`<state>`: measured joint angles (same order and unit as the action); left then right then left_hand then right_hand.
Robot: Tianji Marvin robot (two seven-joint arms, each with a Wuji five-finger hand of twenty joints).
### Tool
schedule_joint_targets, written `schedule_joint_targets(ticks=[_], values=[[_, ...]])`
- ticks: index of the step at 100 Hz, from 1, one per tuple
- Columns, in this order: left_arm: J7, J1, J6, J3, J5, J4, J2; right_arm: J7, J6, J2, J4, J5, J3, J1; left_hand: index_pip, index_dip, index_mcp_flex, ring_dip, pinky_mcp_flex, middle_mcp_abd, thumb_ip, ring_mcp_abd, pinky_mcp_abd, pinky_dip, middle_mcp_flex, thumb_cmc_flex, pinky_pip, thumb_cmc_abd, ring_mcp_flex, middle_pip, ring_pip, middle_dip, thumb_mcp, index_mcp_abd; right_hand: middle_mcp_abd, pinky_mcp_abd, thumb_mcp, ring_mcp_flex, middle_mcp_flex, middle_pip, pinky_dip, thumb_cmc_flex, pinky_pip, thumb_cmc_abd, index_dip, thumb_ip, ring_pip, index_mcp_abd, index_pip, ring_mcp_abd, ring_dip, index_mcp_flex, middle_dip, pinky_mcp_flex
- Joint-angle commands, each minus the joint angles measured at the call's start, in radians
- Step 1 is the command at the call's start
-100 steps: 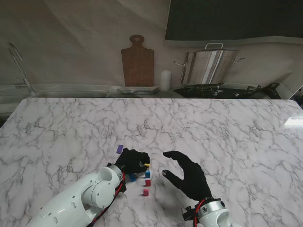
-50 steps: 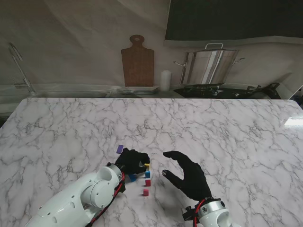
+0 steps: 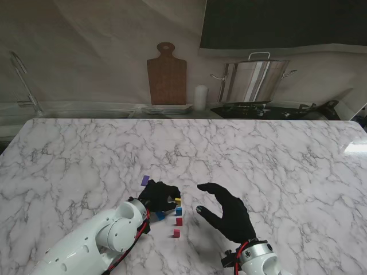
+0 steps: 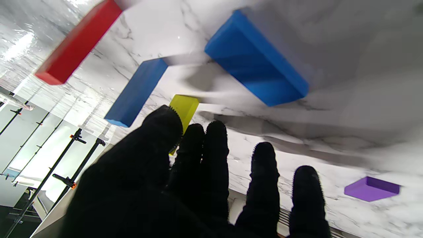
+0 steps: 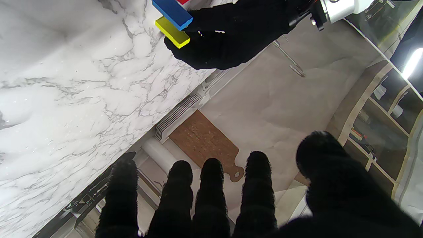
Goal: Arrange dominoes in a row
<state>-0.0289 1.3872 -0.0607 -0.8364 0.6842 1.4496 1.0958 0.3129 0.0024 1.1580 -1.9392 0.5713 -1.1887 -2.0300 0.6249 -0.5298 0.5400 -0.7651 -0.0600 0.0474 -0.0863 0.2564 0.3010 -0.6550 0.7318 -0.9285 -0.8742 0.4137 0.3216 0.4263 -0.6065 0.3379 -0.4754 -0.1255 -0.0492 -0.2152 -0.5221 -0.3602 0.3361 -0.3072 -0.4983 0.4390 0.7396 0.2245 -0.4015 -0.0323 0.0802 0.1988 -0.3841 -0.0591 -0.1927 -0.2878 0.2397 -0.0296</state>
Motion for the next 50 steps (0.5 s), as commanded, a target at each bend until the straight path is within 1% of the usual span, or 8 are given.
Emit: schedule_joint_targets(ticks=[1,7,14,23,26,36,50], values=[[-0.022,0.008,0.002,0.001,0.005,-0.001,-0.004,-0.003,0.006,0.000,-0.001,0.002,0.002,-0.004,-0.013,-0.014,-0.001,0.009,-0.026,0.033,0.016,0.016,-0.004,-0.028,-0.013,0.008,0.011,-0.008,-0.019,0.005,0.002,0.005,-0.029,-0.027,-0.002,-0.004,-0.015,-0.021,0.007,-0.015,-0.010,-0.015,0.016,0.015,-0.005,0.011,0.020,0.015,-0.007,0.005,-0.008,0.001,0.006,-0.001],[-0.025,0.010,0.002,-0.002,0.008,0.002,-0.006,-0.003,0.006,0.000,-0.001,0.003,0.002,-0.004,-0.015,-0.015,-0.002,0.009,-0.028,0.032,0.016,0.018,-0.004,-0.029,-0.016,0.011,0.014,-0.009,-0.022,0.003,0.003,0.005,-0.030,-0.029,0.001,-0.004,-0.015,-0.021,0.008,-0.015,-0.010,-0.015,0.016,0.015,-0.005,0.011,0.020,0.015,-0.007,0.005,-0.008,0.001,0.006,-0.001],[-0.029,0.013,0.003,-0.005,0.013,0.005,-0.008,-0.003,0.005,-0.001,-0.001,0.003,0.003,-0.004,-0.016,-0.016,-0.002,0.009,-0.029,0.034,0.016,0.017,-0.004,-0.029,-0.017,0.012,0.015,-0.009,-0.023,0.003,0.004,0.005,-0.032,-0.029,-0.006,-0.005,-0.016,-0.021,0.008,-0.015,-0.010,-0.015,0.016,0.016,-0.005,0.011,0.020,0.015,-0.007,0.005,-0.008,0.001,0.006,-0.002],[-0.035,0.019,0.004,-0.013,0.019,0.012,-0.010,-0.003,0.005,-0.001,-0.001,0.003,0.003,-0.003,-0.019,-0.016,-0.003,0.009,-0.030,0.033,0.016,0.017,-0.005,-0.030,-0.020,0.017,0.017,-0.010,-0.025,0.001,0.006,0.004,-0.032,-0.031,-0.001,-0.004,-0.016,-0.021,0.007,-0.015,-0.010,-0.016,0.016,0.016,-0.005,0.011,0.020,0.014,-0.007,0.005,-0.008,0.001,0.006,-0.002],[-0.037,0.022,0.005,-0.017,0.022,0.015,-0.011,-0.003,0.005,-0.001,-0.001,0.003,0.004,-0.003,-0.020,-0.017,-0.002,0.010,-0.029,0.034,0.016,0.018,-0.005,-0.030,-0.021,0.019,0.018,-0.010,-0.026,0.000,0.006,0.004,-0.032,-0.030,-0.007,-0.004,-0.016,-0.021,0.007,-0.015,-0.010,-0.015,0.016,0.015,-0.005,0.011,0.020,0.014,-0.007,0.005,-0.008,0.001,0.006,-0.002],[-0.046,0.032,0.009,-0.030,0.032,0.025,-0.016,-0.004,0.005,-0.001,0.000,0.003,0.004,-0.003,-0.026,-0.016,-0.004,0.011,-0.034,0.036,0.021,0.019,-0.006,-0.030,-0.026,0.036,0.023,-0.013,-0.031,-0.003,0.010,0.003,-0.036,-0.033,0.001,-0.004,-0.016,-0.021,0.006,-0.014,-0.010,-0.015,0.016,0.017,-0.004,0.010,0.020,0.015,-0.007,0.006,-0.008,0.001,0.006,-0.002],[-0.061,0.049,0.018,-0.051,0.049,0.040,-0.022,-0.003,0.004,-0.001,0.000,0.005,0.005,-0.003,-0.038,-0.012,-0.009,0.012,-0.035,0.039,0.028,0.021,-0.006,-0.030,-0.040,0.060,0.029,-0.023,-0.042,-0.010,0.016,0.002,-0.044,-0.040,-0.004,-0.004,-0.017,-0.021,0.007,-0.014,-0.010,-0.015,0.016,0.018,-0.004,0.010,0.020,0.014,-0.007,0.005,-0.008,0.002,0.006,-0.002]])
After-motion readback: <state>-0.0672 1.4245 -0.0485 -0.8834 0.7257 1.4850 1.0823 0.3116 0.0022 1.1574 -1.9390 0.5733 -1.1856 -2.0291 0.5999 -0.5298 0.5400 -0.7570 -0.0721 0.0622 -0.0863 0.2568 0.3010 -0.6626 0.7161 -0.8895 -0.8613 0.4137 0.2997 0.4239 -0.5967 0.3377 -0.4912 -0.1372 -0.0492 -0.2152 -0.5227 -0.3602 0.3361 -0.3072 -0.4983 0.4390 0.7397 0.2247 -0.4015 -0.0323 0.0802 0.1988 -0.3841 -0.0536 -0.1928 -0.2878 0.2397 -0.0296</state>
